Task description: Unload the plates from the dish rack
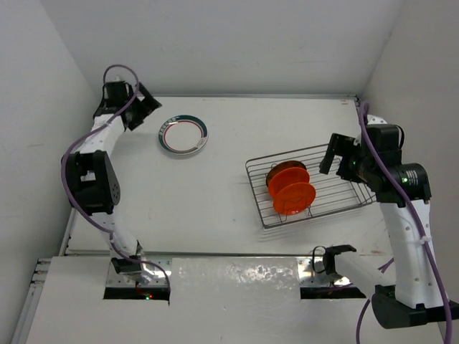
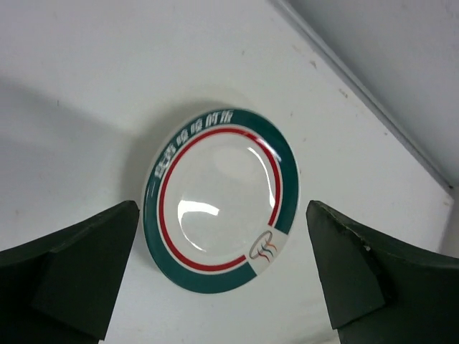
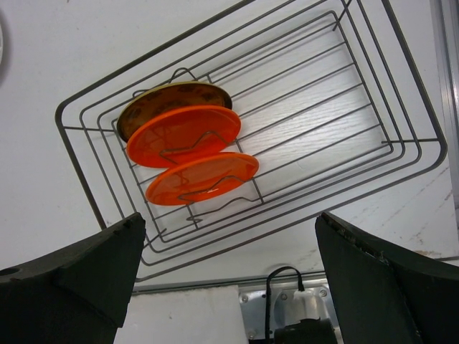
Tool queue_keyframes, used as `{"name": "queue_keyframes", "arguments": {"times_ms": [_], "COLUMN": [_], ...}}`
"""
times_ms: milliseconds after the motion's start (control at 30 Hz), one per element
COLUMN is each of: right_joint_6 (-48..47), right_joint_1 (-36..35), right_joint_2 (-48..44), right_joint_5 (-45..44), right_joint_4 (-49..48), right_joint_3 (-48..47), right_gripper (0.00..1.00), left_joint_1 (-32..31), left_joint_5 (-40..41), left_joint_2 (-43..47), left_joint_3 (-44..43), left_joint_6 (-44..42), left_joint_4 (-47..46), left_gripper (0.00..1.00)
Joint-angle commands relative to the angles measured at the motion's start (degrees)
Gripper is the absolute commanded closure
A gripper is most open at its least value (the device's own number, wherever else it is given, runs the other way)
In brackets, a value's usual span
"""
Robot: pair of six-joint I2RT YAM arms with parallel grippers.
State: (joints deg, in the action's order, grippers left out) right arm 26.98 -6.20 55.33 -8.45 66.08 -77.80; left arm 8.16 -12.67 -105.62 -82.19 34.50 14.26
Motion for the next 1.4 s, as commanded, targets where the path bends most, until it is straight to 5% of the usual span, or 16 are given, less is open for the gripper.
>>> {"name": "queue_keyframes", "arguments": {"times_ms": [0,100,300,433,533,700,933,1200,1367], "right_joint_6": [-0.9,-2.3,-1.3,-2.2,-1.1,-2.3,-2.6,-4.2,-5.2], "right_joint_1": [-0.4,-0.4,-0.3,-0.3,-0.4,-0.4,-0.4,-0.4,-0.3], "right_joint_2": [0.6,1.3,1.9,3.3,1.2,1.0,-0.5,-1.2,-1.6], "right_joint_5": [0.9,-0.5,-8.0,-11.1,-13.0,-13.9,-13.4,-13.4,-13.2], "right_joint_4": [-0.7,0.6,3.7,6.5,5.6,5.6,4.5,5.1,5.2], "right_joint_3": [-1.0,-2.4,-9.5,-9.5,-7.6,-7.6,-5.9,-5.3,-5.1], "right_gripper": [0.01,0.01,0.01,0.02,0.04,0.08,0.08,0.07,0.06], "left_joint_1": [-7.4,-19.3,-42.3,-59.9,-65.0,-70.4,-74.0,-73.9,-74.0], "left_joint_5": [10.4,17.4,11.7,17.1,17.8,15.7,24.8,24.4,24.6], "left_joint_2": [-0.6,1.1,10.5,11.1,10.1,7.8,2.7,-3.7,-7.6], "left_joint_3": [-10.2,-16.3,-13.3,-12.7,-12.2,-11.5,-9.0,-8.6,-8.5], "left_joint_6": [-9.8,-22.3,-39.7,-44.8,-44.3,-42.0,-42.8,-45.0,-45.7], "left_joint_4": [14.1,17.5,14.6,15.8,15.4,14.4,7.7,3.3,1.1], "left_gripper": [0.0,0.0,0.0,0.03,0.12,0.31,0.39,0.43,0.58]}}
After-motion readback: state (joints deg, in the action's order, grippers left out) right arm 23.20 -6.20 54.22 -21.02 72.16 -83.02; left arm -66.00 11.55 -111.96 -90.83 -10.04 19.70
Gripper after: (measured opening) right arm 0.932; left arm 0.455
